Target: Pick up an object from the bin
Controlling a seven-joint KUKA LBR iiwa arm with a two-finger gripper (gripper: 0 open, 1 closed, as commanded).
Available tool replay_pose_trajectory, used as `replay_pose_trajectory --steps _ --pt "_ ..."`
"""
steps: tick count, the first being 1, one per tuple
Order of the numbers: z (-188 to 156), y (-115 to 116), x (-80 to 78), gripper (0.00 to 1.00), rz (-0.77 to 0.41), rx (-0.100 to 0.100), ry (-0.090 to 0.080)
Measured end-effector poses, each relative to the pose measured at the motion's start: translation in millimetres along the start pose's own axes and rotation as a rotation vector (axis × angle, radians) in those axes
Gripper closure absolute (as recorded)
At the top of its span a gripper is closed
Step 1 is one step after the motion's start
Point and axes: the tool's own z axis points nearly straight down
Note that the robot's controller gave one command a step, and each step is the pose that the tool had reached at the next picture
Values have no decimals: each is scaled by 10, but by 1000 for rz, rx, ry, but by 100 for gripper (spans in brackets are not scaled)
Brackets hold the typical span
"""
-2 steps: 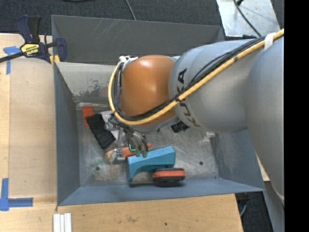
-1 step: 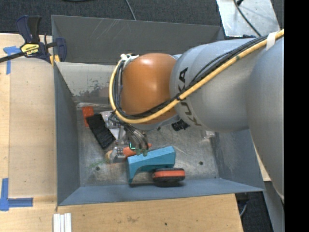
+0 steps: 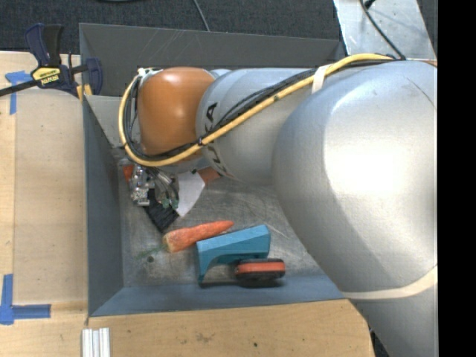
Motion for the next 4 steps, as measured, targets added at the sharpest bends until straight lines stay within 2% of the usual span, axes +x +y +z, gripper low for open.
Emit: replay_pose_trajectory --steps 1,2,3,4 --pt "28 2 31 0 0 2 11" --pt "28 1 31 0 0 2 11" --pt "7 -335 -252 100 -162 -7 -4" --pt "7 -335 -252 100 -162 -7 -4"
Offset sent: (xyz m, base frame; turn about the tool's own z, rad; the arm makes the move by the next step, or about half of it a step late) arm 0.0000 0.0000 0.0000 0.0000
